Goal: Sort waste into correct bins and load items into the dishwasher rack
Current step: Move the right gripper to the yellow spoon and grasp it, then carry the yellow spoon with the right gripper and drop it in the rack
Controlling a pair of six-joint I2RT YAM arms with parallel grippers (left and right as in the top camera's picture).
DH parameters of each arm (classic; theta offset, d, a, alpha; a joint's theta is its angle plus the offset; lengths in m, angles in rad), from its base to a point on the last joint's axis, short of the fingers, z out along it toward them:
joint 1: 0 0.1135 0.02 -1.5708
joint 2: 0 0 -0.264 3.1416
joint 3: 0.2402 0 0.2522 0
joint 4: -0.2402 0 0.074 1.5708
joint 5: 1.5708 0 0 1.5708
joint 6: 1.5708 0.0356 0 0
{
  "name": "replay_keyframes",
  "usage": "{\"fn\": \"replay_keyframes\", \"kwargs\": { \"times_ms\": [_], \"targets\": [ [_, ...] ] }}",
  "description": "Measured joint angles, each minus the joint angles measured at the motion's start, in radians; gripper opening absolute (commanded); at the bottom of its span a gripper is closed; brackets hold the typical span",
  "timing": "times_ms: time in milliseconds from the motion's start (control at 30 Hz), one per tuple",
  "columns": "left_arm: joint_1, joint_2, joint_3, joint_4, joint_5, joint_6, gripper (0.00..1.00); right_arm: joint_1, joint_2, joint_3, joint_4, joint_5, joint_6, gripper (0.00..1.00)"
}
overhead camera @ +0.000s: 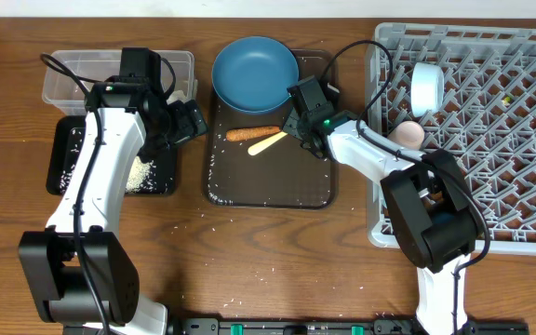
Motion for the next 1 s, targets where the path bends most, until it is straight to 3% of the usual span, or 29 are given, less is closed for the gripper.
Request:
{"fn": "replay_keyframes", "kwargs": {
  "times_ms": [333,500,600,867,1000],
  "targets": [
    [0.0,0.0,0.0,0.0,0.0,0.0,0.95,0.0,0.017,0.007,0.037,0.0,0.004,0.49],
    [0.0,0.0,0.0,0.0,0.0,0.0,0.95,0.0,0.021,0.008,0.04,0.0,0.012,0.33],
    [0.0,0.0,0.0,0.0,0.0,0.0,0.95,0.0,0.025,0.008,0.039,-0.002,0.013,0.15],
    [0.0,0.0,0.0,0.0,0.0,0.0,0.95,0.0,0.026,0.012,0.045,-0.016,0.023,0.1],
    [0.0,0.0,0.0,0.0,0.0,0.0,0.95,0.0,0.026,0.016,0.042,-0.031,0.003,0.01]
  ]
}}
